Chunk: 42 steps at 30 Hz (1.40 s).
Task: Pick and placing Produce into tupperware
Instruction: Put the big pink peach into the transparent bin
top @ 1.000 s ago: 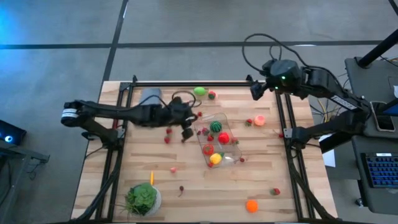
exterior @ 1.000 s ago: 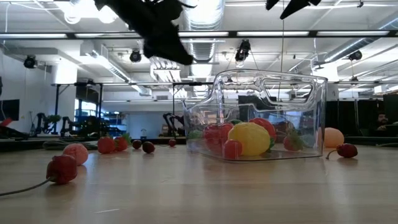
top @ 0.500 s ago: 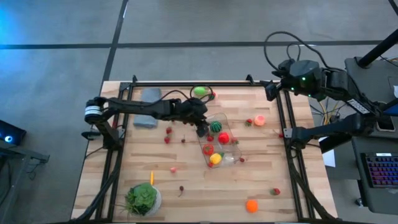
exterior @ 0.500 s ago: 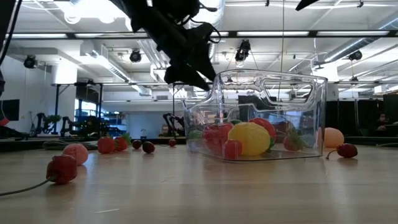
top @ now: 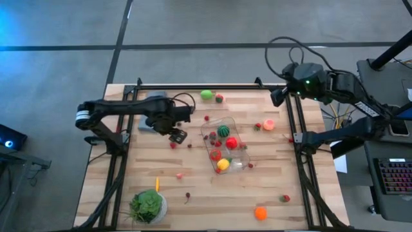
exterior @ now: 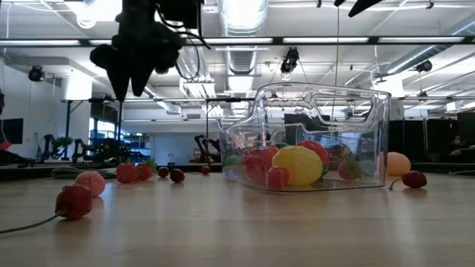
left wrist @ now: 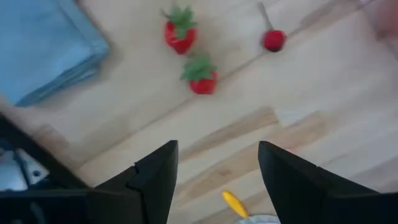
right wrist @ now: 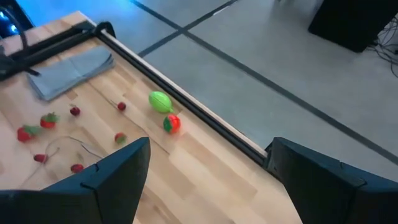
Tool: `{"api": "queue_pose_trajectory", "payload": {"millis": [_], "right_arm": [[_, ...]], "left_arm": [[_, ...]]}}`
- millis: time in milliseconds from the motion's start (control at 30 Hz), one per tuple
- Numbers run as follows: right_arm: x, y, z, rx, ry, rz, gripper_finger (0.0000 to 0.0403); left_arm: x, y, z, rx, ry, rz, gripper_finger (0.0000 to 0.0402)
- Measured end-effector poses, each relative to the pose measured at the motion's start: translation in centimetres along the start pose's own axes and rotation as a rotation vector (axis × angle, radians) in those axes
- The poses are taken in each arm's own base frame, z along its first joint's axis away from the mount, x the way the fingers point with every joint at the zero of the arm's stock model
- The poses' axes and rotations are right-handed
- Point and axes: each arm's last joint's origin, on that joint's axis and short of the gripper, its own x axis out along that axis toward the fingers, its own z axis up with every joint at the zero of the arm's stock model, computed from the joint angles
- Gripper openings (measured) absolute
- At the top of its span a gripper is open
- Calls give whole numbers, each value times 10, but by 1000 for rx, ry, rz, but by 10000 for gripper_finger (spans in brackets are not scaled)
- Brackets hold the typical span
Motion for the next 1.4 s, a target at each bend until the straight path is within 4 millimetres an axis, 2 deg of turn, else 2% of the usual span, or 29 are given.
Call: {"api": "queue_pose_trajectory", "payload": {"millis": [200,333,467,633,767,967,1100,1400], "right_arm": [[14,7,0,-24,62,-11,329],[32,12,-7,-14,178,-69,329],[73,7,-28,-21,472,-211,329],[134,2,-64,0,751,-106,329],[164,0,-95,-84,904,-125,329],[189,2,-137,-247,1101,-76,329],[203,4,-157,-280,1141,-22,329],[219,7,-164,-288,1106,0,329]], "left_arm": [[-3,2,-11,8,-65,-23,208],[-9,3,-11,40,-200,-80,208],[-13,7,-2,63,-318,-178,208],[-14,24,4,94,-359,-191,208],[-9,33,7,99,-350,-183,208],[2,40,9,129,-330,-148,208],[9,41,9,128,-319,-143,208],[16,41,9,128,-304,-147,208]]}}
